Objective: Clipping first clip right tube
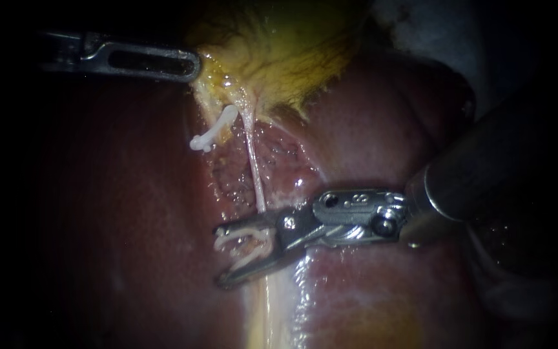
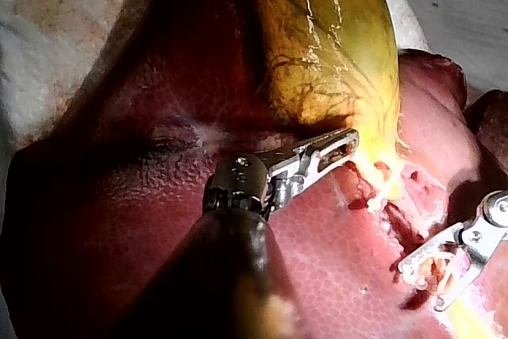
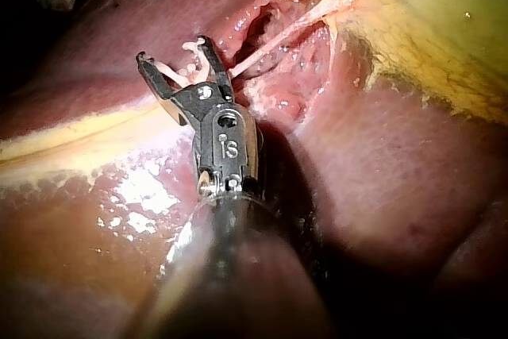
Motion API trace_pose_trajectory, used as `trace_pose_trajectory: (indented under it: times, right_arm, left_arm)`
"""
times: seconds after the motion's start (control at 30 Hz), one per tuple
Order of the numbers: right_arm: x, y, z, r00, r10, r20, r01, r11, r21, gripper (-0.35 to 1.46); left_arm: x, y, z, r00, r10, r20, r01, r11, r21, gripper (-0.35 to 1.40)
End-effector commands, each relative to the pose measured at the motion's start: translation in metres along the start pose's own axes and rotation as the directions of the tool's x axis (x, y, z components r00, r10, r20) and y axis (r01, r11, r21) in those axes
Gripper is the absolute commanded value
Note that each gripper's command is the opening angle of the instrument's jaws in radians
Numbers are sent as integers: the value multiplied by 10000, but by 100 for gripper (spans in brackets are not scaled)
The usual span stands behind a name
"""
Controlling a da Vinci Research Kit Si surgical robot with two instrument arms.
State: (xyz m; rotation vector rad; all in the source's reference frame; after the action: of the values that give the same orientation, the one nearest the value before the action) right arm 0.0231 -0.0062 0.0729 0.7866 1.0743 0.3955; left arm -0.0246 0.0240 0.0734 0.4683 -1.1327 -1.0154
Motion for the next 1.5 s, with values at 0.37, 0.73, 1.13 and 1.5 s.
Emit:
trace_pose_trajectory:
  times: [0.37, 0.73, 1.13, 1.5]
  right_arm:
    - [29, -24, -39, 9996, 190, -184, -189, 9998, 98, 51]
    - [16, -10, -92, 9988, 360, -339, -361, 9993, -25, 51]
    - [-21, 32, -79, 9945, 998, -323, -1005, 9947, -219, 51]
    - [-25, 51, -56, 9595, 2213, -1744, -2067, 9734, 984, 51]
  left_arm:
    - [0, 0, 0, 10000, -1, -1, 1, 10000, -2, -35]
    - [0, 0, -1, 10000, 0, -1, 0, 10000, -2, -35]
    - [1, 1, -1, 10000, 2, 0, -2, 10000, -4, -35]
    - [1, 1, -3, 10000, 6, -1, -6, 10000, -2, -35]
